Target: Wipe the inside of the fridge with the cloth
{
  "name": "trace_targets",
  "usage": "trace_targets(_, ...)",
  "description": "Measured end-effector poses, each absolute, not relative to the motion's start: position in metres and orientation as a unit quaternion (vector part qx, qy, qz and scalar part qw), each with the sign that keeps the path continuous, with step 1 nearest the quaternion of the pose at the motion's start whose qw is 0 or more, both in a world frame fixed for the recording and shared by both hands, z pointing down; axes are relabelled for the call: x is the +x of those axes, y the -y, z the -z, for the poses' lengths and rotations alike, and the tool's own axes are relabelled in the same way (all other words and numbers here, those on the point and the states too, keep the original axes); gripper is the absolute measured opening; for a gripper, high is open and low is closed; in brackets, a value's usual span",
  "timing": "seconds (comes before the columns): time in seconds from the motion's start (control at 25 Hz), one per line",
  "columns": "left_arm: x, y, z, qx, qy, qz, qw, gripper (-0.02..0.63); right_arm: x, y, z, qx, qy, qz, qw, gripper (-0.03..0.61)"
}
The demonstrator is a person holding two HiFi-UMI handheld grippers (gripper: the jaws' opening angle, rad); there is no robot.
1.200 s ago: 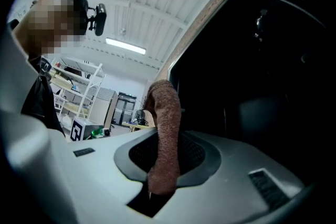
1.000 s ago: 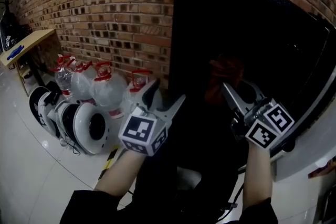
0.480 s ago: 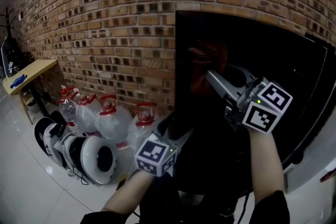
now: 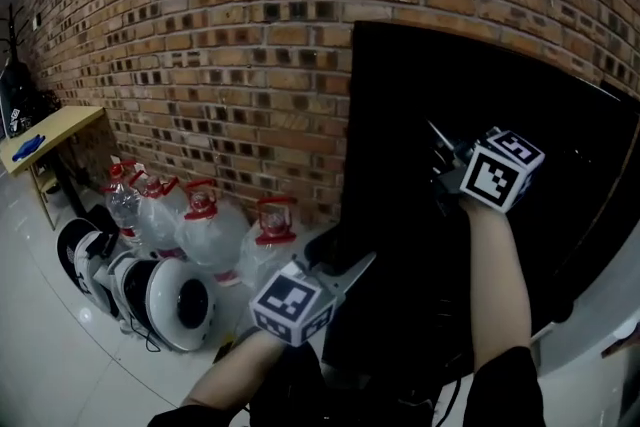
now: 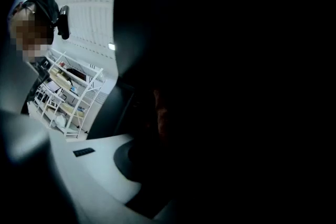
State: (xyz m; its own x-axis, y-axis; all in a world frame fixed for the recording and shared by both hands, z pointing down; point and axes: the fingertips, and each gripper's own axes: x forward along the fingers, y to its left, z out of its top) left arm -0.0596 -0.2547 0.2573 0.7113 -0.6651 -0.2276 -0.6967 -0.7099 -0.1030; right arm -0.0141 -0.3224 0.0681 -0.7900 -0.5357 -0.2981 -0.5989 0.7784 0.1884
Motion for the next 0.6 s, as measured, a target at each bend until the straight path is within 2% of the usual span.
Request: trace_targets(0.6,-0.065,0.261,-0.256,-0.906,-0.404,-0.099,0.078,0.258,0.012,0.433,-0.076,-0.389,-0.904,-0.100,0.147,0.080)
